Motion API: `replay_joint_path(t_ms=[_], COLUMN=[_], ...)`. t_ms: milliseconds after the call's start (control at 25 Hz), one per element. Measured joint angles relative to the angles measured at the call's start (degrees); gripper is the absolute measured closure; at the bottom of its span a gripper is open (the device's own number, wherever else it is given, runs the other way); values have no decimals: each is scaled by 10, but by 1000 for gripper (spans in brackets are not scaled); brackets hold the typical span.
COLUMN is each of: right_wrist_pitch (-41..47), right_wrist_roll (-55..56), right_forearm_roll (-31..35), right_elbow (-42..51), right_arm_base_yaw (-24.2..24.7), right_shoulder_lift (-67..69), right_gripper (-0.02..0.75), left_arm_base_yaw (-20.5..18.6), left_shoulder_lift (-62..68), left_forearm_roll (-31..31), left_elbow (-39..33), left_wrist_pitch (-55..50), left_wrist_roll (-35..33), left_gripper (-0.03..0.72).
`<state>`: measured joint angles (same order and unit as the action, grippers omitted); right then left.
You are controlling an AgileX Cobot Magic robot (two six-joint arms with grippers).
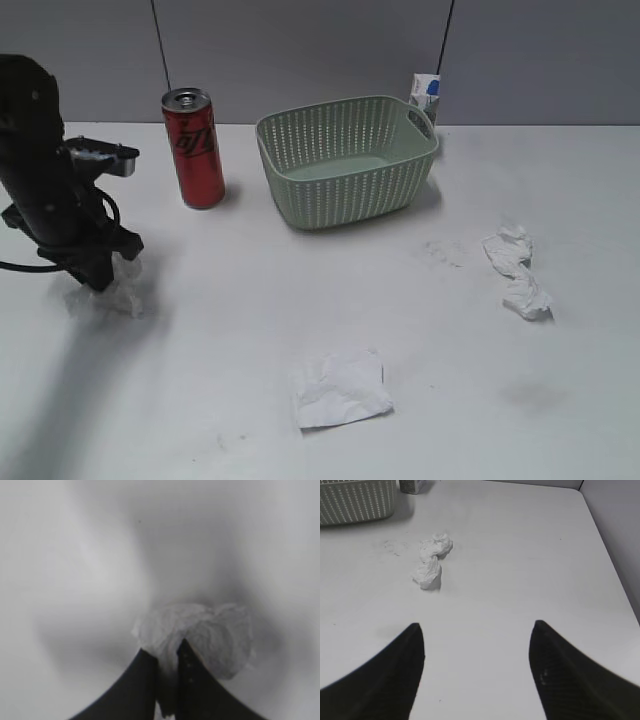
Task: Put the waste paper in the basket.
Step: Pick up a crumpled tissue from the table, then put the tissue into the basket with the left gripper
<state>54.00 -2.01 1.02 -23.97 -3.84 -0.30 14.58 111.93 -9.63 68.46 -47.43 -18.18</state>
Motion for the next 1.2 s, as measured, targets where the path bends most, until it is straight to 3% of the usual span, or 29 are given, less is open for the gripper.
replay_joint_path(t_ms=[240, 360, 480, 800, 1000, 1200], right_wrist_pitch=[0, 0, 0, 0, 0, 0], right_wrist_roll=[0, 0, 0, 0, 0, 0], right_forearm_roll=[0, 0, 0, 0, 0, 0], right_elbow=[0, 0, 0, 0, 0, 0], right_arm_base_yaw=[0, 0, 0, 0, 0, 0], right_shoulder_lift=[0, 0, 0, 0, 0, 0], right_gripper=[239, 239, 239, 239, 239, 239], left_arm_base_yaw=[17, 65, 113, 150, 174, 206], left_shoulder_lift=[-149, -216, -235, -124, -31, 51], left_forearm_roll=[-39, -48, -58, -137, -163, -139], left_elbow=[1, 10, 46, 182, 202, 202], left_wrist_pitch=[18, 55, 113, 234, 353, 429], left_wrist_roll=[-30, -92, -111, -116, -116, -116], left_gripper=[641, 641, 643, 643, 643, 639])
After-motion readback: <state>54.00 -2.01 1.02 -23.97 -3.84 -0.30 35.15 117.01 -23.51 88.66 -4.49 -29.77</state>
